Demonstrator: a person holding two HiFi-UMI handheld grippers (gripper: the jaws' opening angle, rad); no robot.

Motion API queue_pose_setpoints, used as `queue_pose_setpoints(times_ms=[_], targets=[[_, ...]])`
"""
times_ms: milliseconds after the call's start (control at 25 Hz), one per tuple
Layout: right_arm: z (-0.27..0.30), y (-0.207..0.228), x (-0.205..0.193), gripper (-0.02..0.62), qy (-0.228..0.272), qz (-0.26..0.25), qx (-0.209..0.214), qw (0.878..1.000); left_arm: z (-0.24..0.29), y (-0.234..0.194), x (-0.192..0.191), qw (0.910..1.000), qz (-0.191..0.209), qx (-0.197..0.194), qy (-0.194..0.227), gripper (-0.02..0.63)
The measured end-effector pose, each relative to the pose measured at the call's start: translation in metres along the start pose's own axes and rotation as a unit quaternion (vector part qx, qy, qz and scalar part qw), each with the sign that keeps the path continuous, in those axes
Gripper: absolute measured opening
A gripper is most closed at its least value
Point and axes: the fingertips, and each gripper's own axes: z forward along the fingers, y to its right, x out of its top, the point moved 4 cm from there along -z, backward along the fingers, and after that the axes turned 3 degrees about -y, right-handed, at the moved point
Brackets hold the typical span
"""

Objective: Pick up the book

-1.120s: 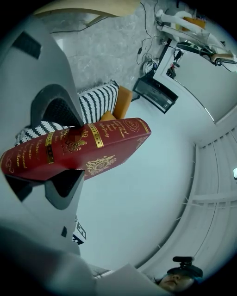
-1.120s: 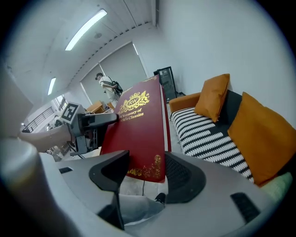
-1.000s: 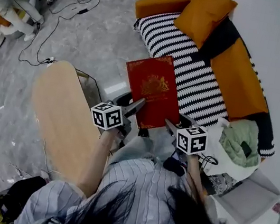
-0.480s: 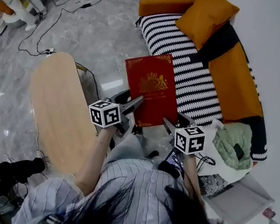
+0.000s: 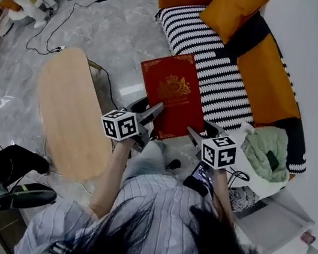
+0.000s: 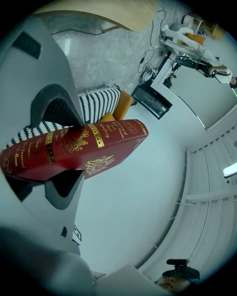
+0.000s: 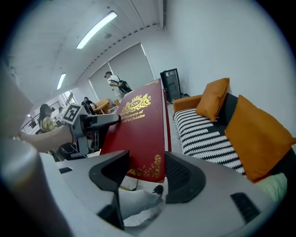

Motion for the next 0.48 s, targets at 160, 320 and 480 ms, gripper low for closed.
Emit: queue_pose_setpoints(times_ms=[160,320,480], targets=[[-0.023,0.000,-0.026,0.250,0.006,0.001,0.006,1.000,-0.007,0.023,-0.025,1.0000,0.002,0.003,0.005,0.302],[-0.044,0.001,-0.060,0.250,0.012,-0.006,0.007,1.000,-0.015,0.042,-0.059,1.0000,0.004,0.004,0.005,0.302],[-0.063,-0.006,-0.079,0.250,0.016,-0.007,0.008,1.000,-0.027,0.060,-0.076,1.0000,0.005,0.005,0.004,0.302]])
